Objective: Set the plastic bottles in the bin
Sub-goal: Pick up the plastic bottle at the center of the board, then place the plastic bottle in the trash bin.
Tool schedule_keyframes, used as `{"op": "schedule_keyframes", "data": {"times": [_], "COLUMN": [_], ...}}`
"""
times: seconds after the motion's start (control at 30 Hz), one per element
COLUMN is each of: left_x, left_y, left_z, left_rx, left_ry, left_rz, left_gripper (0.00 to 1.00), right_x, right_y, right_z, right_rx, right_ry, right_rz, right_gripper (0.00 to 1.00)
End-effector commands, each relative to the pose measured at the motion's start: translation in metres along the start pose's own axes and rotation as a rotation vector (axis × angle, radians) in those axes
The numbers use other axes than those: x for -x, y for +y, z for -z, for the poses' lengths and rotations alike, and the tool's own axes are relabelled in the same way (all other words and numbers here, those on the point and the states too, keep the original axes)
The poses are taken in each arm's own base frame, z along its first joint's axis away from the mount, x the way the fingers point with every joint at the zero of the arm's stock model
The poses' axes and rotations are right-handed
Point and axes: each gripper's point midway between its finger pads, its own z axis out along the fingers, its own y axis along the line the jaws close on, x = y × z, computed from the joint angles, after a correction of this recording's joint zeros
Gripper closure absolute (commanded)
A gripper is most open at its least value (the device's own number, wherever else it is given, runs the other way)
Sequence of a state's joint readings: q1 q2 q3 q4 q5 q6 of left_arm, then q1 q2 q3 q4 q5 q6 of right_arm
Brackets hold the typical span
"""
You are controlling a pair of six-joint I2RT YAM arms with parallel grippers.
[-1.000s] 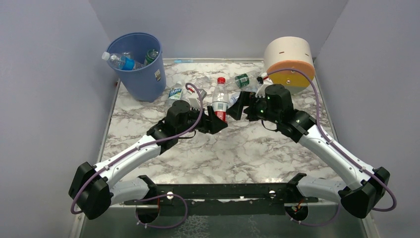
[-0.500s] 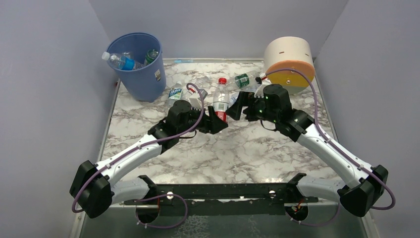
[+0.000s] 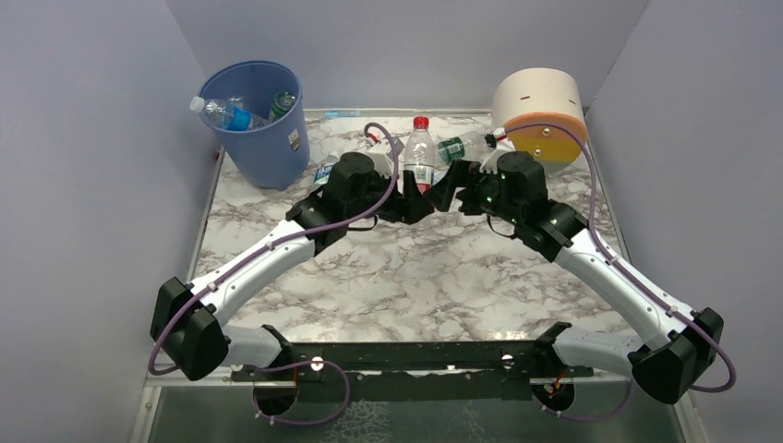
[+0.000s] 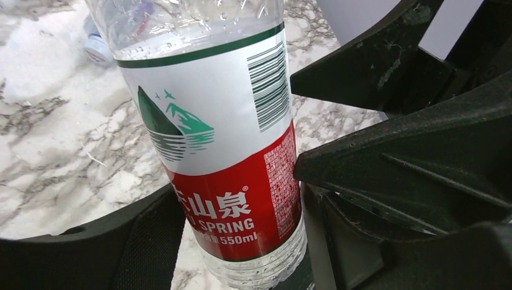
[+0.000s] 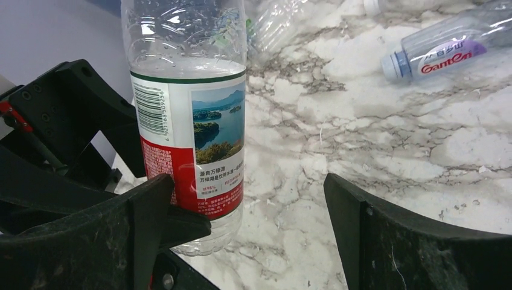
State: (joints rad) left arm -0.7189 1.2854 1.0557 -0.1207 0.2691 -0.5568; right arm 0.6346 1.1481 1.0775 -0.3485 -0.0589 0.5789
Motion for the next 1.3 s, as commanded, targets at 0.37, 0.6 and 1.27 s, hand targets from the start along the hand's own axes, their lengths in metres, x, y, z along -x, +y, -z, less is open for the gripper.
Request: {"op": "schedule_keyframes", "data": {"times": [0.37, 0.6, 1.27], "left_x": [0.209, 0.253, 0.321], "left_y": [0.045, 0.09, 0.234], "left_z": [0.028, 0.053, 0.172], "left_rx": [0.082, 0.142, 0.327], "left_ry": [-0.387, -0.448, -0.654], "left_rz": [-0.094, -0.096, 0.021], "left_gripper": [0.31, 0.31, 0.32], "right_x": [-0.045, -0.051, -0.068], "right_y": [-0.008, -0.012, -0.015], "right_z": [0.002, 0.006, 0.004], "right_rx": [0.016, 0.013, 0.034], "right_ry": [0.121, 0.126, 0.167], "right_rz": [-0.008, -0.009, -0.031], "right_gripper": [0.01, 0.01, 0.0]}}
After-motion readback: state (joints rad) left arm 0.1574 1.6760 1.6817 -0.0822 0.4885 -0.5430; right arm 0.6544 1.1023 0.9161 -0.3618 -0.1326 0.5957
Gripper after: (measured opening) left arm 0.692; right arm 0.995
